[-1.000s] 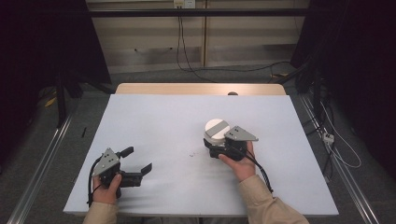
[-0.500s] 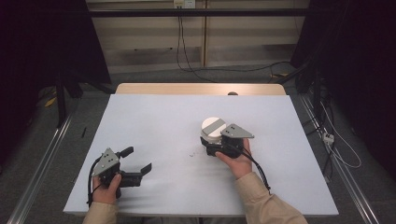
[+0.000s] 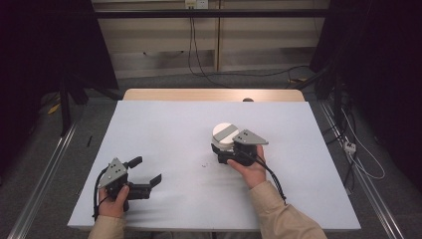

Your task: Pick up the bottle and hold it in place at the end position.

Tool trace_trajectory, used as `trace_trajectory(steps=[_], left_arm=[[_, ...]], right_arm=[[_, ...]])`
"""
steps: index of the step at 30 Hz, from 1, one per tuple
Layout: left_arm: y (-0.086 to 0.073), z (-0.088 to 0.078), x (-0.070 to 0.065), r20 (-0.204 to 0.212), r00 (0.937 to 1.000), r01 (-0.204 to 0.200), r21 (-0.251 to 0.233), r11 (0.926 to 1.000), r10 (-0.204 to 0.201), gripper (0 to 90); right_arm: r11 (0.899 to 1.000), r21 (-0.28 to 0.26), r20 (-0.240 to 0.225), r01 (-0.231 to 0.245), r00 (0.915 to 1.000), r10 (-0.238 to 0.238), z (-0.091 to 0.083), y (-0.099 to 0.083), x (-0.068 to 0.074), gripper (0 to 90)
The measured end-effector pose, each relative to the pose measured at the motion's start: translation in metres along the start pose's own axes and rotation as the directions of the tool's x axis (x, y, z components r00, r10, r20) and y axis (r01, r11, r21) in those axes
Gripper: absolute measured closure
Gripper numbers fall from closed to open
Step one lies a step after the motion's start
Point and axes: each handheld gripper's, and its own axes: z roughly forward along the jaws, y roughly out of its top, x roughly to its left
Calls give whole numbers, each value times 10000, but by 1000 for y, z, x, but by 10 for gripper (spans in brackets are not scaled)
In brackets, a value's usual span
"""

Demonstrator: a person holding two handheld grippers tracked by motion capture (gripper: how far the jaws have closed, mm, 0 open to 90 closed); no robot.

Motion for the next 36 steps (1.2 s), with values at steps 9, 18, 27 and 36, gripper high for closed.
trace_trajectory(steps=[9,18,27,36], left_arm=[[0,0,0,-7,10000,-28,-7,10000,28,30],[0,0,0,-10,10000,-29,32,10000,29,30],[0,0,1,-50,10000,25,24,10000,-25,30],[0,0,1,-42,10000,29,5,10000,-29,30]], right_arm=[[10000,29,-54,15,10000,-15,7,1,1,185],[10000,72,-74,-15,10000,16,12,1,0,185],[10000,37,-165,44,9999,-43,20,5,2,185],[10000,13,-134,-38,9999,38,27,6,1,186]])
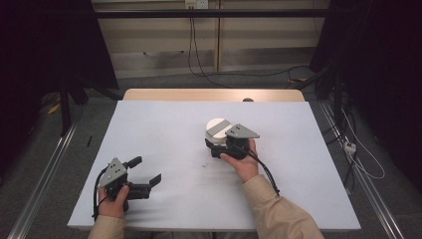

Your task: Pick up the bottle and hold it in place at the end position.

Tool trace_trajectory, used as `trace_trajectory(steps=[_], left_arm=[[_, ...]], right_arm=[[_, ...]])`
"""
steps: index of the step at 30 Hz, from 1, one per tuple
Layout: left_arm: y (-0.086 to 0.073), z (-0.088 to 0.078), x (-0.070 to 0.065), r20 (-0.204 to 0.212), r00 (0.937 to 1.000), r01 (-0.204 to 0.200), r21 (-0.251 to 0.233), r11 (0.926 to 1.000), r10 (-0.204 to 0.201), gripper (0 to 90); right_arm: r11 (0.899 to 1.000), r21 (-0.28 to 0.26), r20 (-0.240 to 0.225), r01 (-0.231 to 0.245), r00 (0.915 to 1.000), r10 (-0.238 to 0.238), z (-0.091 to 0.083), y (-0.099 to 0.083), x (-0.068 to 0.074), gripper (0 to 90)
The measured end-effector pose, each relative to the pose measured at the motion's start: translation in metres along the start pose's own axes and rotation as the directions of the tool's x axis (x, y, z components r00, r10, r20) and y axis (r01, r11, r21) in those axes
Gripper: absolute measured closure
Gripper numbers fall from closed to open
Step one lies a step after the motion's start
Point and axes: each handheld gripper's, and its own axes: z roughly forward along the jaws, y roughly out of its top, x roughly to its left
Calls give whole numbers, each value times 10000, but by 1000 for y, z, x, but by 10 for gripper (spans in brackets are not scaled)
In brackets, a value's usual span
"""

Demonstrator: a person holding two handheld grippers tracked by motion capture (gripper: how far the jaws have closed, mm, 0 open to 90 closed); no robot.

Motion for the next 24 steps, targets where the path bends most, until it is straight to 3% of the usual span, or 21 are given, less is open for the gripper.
trace_trajectory(steps=[24], left_arm=[[-1,2,0,55,10000,31,32,10000,-31,30]], right_arm=[[9999,26,-4,-106,9999,106,15,2,-1,186]])
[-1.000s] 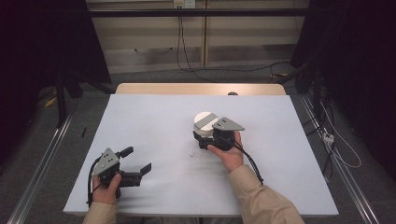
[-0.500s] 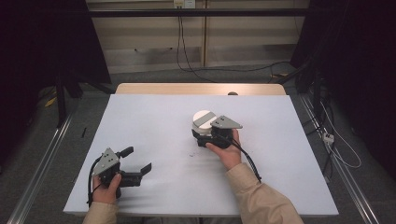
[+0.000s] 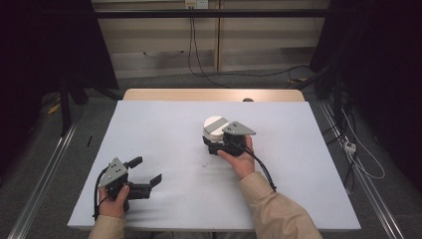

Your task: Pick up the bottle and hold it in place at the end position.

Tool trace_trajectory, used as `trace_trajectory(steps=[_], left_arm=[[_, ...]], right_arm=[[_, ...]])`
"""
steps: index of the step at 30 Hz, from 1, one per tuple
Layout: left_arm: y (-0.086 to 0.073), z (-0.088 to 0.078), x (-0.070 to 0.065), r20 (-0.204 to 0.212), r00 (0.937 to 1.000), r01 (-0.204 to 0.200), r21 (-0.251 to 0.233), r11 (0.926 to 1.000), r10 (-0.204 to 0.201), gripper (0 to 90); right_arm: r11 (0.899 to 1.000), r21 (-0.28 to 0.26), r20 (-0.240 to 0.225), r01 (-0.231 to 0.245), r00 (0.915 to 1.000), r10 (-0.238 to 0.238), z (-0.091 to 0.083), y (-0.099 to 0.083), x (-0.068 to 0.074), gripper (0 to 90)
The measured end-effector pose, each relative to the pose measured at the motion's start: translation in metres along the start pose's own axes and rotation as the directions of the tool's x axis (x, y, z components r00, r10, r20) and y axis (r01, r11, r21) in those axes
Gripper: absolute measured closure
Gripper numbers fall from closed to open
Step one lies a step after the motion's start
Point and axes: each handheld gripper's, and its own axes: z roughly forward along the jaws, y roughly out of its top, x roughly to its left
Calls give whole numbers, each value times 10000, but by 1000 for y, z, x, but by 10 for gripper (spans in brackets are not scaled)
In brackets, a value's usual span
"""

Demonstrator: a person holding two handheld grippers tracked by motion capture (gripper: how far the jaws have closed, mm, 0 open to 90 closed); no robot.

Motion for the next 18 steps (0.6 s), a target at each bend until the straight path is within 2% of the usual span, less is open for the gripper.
trace_trajectory(steps=[18], left_arm=[[-1,1,0,19,10000,9,51,10000,-9,30]], right_arm=[[9999,132,-9,106,9999,-106,7,-3,-1,185]])
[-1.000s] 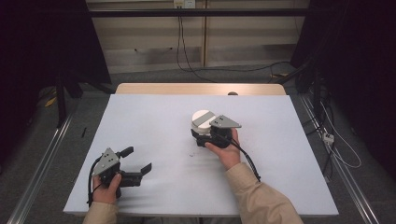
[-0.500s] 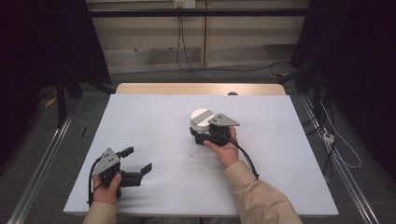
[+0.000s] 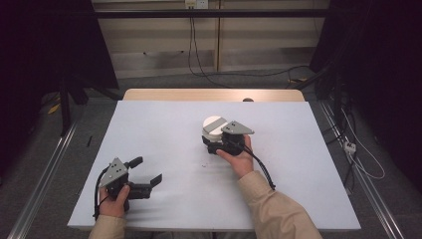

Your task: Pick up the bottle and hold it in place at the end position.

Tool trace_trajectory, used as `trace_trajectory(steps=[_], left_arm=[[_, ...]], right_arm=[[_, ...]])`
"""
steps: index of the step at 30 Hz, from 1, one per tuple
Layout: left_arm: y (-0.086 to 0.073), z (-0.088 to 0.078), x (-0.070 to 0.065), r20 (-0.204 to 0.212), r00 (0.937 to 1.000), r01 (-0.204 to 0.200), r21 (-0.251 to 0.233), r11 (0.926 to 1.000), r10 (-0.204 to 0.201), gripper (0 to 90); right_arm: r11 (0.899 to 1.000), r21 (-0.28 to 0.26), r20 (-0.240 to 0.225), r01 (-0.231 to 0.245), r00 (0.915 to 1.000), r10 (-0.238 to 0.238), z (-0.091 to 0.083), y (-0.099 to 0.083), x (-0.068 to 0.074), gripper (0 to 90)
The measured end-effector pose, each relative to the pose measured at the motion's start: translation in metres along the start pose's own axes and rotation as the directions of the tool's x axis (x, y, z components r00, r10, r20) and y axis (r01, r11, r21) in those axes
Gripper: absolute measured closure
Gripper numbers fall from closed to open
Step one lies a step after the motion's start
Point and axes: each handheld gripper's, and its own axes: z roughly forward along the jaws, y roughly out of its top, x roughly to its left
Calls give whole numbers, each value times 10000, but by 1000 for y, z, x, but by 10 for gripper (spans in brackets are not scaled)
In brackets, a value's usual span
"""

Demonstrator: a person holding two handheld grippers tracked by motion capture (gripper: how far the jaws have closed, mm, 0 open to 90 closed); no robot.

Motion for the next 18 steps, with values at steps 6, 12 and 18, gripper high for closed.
trace_trajectory(steps=[6,12,18], left_arm=[[0,0,0,-2,10000,5,6,10000,-5,30],[0,1,0,8,10000,-16,-2,10000,16,30],[1,2,-2,15,10000,-60,18,10000,60,30]], right_arm=[[9998,75,-49,163,9999,-162,2,-3,1,185],[9997,75,-12,214,9998,-214,3,-4,0,186],[9992,108,-7,392,9992,-392,2,-6,2,185]])
